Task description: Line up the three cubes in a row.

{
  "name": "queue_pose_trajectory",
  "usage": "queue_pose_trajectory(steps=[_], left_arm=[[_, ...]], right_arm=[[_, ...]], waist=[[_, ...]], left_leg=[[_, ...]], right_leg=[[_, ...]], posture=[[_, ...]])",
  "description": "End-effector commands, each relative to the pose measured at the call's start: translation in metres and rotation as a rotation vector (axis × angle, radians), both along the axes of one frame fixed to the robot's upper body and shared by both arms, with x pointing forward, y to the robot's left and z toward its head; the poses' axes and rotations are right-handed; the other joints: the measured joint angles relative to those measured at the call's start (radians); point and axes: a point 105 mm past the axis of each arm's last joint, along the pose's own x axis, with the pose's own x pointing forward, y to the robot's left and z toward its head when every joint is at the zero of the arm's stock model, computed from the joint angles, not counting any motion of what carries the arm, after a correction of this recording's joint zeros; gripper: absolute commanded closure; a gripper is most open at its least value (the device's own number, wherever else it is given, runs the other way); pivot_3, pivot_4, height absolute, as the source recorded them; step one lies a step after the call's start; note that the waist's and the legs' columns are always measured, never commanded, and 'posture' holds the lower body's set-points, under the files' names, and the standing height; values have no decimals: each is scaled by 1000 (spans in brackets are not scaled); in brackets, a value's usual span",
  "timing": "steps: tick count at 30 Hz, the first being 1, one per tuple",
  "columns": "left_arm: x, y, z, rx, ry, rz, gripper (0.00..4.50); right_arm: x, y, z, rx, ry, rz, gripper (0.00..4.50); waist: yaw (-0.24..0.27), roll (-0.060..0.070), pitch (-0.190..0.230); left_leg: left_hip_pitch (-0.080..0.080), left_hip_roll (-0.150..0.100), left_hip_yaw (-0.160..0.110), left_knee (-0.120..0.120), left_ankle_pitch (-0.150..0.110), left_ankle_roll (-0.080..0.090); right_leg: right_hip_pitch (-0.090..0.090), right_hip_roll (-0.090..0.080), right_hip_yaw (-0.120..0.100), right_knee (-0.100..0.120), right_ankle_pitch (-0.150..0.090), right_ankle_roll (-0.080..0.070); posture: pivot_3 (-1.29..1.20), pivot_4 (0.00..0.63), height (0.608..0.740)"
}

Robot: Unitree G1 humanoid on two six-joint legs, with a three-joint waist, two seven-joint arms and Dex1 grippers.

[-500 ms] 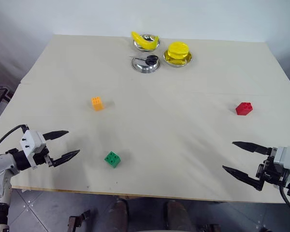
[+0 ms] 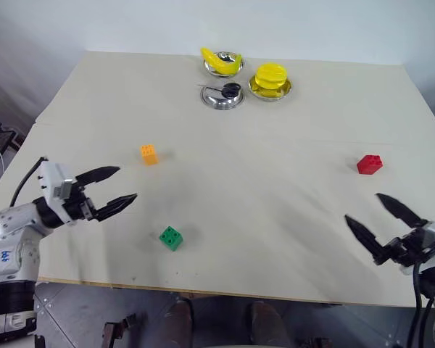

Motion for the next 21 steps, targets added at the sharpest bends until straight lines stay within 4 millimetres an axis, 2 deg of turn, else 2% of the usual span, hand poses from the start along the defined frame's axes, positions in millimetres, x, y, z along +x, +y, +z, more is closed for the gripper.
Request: queue_pose_trajectory(steps=[1, 3, 6, 8, 12, 15, 18, 20, 21], left_arm=[[-3, -29, 12, 26, -64, -144, 18], [-1, -41, 16, 26, -79, -182, 18], [5, -50, 11, 35, -81, -198, 18], [8, -53, 3, 54, -60, -210, 18], [8, -55, 3, 22, -43, -214, 18], [7, -56, 5, 3, -36, -216, 18], [5, -56, 5, -4, -28, -218, 18], [3, -55, 5, -3, -26, -218, 18], [2, -55, 5, 0, -28, -214, 18]], right_arm=[[-10, -37, 10, 75, -90, -298, 0], [-14, -53, -1, 85, -62, -424, 0], [-13, -53, -15, 54, 2, -455, 0], [-7, -48, -14, 69, -3, -451, 0], [11, -44, -6, 65, 16, -465, 0], [39, -50, 4, 62, 89, -506, 0], [57, -52, 10, 72, 159, -504, 0], [77, -51, 16, 100, 223, -480, 0], [89, -47, 25, 102, 230, -465, 0]], waist=[[0, 0, 0], [-4, 1, 0], [-11, 1, 0], [-20, 2, -1], [-31, 2, -1], [-29, 2, -1], [-21, 3, -1], [-17, 3, -1], [-19, 3, -1]], left_leg=[[0, 0, 0, 0, 0, 0], [0, 0, 0, 0, 0, -1], [0, 0, 1, -1, 0, 0], [1, 0, 1, -1, 0, 0], [2, 1, 4, -1, 0, 0], [2, 0, 3, 0, 1, 0], [2, 1, 5, 0, 1, 0], [2, 1, 5, 0, 1, 0], [2, 1, 5, 0, 1, 1]], right_leg=[[0, 0, 0, 0, 0, 0], [-1, 1, 0, 1, 0, 0], [-1, 1, 1, 2, 0, 0], [-2, 1, 1, 2, 0, -1], [-3, 1, 5, 5, 0, -1], [-3, 1, 5, 5, 0, 0], [-3, 1, 7, 6, 0, 0], [-4, 2, 7, 5, 0, 0], [-4, 2, 7, 5, 0, 0]], posture=[[0, 150, 740], [0, 150, 740], [0, 150, 740], [0, 150, 740], [0, 150, 740], [0, 150, 740], [0, 150, 740], [0, 150, 740], [0, 150, 740]])
